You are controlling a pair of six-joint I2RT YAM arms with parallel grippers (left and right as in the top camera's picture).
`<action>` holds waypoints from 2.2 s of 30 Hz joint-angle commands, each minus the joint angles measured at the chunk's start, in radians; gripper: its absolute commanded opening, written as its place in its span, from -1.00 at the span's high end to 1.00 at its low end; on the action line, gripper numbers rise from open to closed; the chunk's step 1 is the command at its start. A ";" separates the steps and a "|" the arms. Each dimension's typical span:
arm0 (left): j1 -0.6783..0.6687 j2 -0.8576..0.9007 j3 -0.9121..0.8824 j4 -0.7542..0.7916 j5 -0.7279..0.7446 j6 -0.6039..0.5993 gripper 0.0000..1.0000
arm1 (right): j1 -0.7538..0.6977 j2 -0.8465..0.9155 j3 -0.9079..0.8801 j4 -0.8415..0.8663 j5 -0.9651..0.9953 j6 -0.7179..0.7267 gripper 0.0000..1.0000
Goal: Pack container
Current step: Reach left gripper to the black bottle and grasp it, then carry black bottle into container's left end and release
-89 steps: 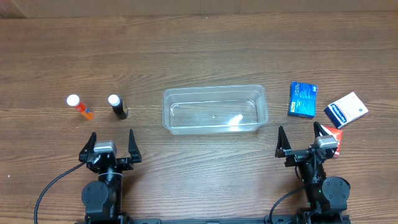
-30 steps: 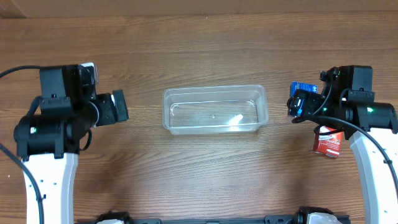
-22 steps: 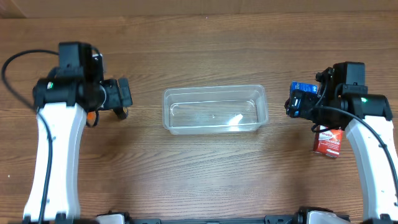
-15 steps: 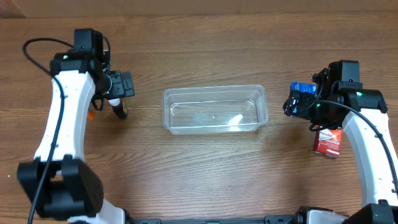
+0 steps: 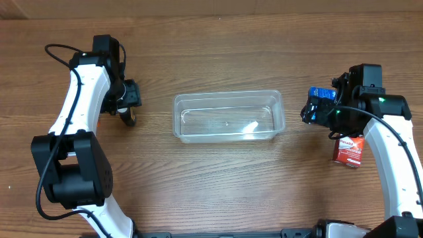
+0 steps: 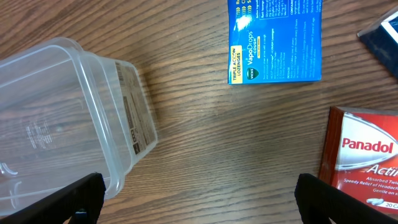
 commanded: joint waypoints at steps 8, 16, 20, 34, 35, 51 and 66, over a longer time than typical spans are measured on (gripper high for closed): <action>0.010 0.003 0.024 -0.019 -0.010 0.000 -0.13 | -0.006 -0.002 0.031 0.004 0.009 -0.007 -1.00; 0.010 0.003 0.024 -0.034 -0.010 0.000 0.09 | -0.006 -0.002 0.031 0.004 0.009 -0.007 -1.00; 0.010 0.003 0.024 -0.033 -0.046 0.000 0.18 | -0.006 -0.002 0.031 0.004 0.009 -0.007 -1.00; -0.018 0.000 0.158 -0.161 0.021 -0.074 0.92 | -0.006 -0.002 0.031 0.005 0.009 -0.007 -1.00; -0.042 -0.008 0.219 -0.215 0.049 -0.074 0.92 | -0.006 -0.002 0.031 0.005 0.009 -0.007 -1.00; -0.412 -0.070 0.463 -0.347 0.066 -0.219 0.92 | -0.006 -0.002 0.031 0.004 0.009 -0.007 -1.00; -0.415 0.225 0.445 -0.351 0.065 -0.227 0.92 | -0.006 -0.002 0.031 0.005 0.009 -0.007 -1.00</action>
